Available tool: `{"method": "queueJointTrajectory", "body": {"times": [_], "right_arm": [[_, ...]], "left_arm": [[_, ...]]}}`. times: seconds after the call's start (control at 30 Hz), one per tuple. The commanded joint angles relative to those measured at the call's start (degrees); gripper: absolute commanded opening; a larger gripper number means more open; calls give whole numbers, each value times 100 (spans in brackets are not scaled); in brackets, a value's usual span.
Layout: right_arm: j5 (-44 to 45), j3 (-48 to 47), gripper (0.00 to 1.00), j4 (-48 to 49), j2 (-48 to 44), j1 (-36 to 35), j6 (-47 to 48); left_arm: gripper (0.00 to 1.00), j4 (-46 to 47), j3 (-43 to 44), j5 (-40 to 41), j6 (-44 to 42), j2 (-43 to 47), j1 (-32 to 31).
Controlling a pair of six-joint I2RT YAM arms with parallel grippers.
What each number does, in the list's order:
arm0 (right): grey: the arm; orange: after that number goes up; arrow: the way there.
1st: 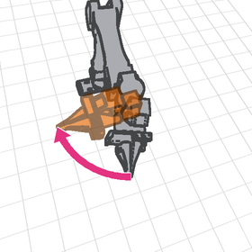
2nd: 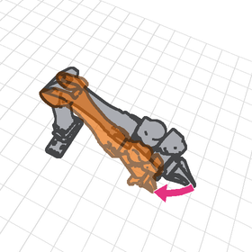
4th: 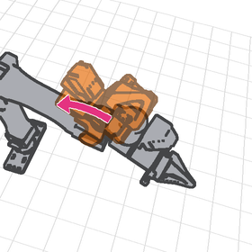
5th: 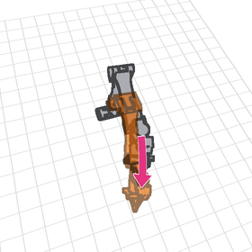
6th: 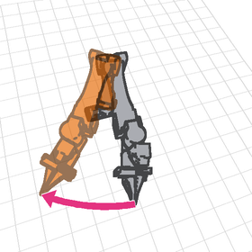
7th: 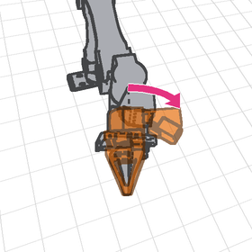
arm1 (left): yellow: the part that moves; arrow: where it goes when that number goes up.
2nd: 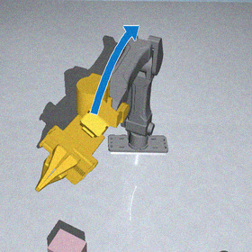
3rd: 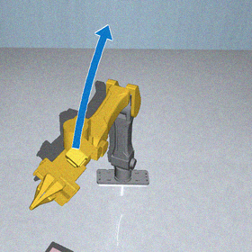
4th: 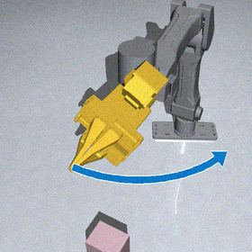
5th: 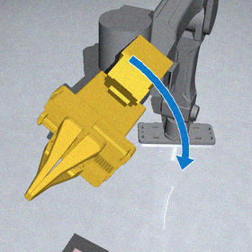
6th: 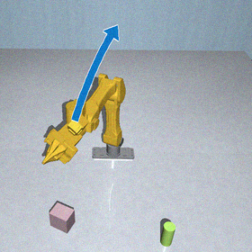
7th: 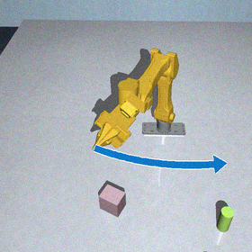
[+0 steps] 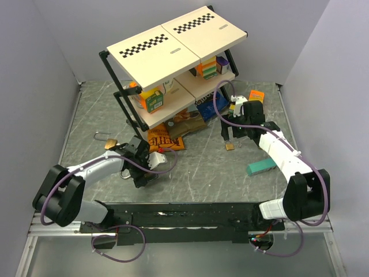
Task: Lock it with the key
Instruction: Pick up the lock from the center of the board.
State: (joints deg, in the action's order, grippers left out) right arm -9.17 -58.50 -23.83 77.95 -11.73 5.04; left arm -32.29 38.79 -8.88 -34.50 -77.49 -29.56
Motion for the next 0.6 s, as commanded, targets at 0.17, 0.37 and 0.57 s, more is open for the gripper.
{"method": "queueJointTrajectory", "body": {"times": [0.17,0.37,0.57], "right_arm": [[170,84,99,-95,-456,-31,305],[-172,58,99,-218,-553,-31,375],[-901,-12,99,-429,-518,-14,322]], "left_arm": [[70,513,-415,571,260,-205,-708],[30,303,-337,564,426,111,-1235],[6,92,-82,177,725,331,-1771]]}}
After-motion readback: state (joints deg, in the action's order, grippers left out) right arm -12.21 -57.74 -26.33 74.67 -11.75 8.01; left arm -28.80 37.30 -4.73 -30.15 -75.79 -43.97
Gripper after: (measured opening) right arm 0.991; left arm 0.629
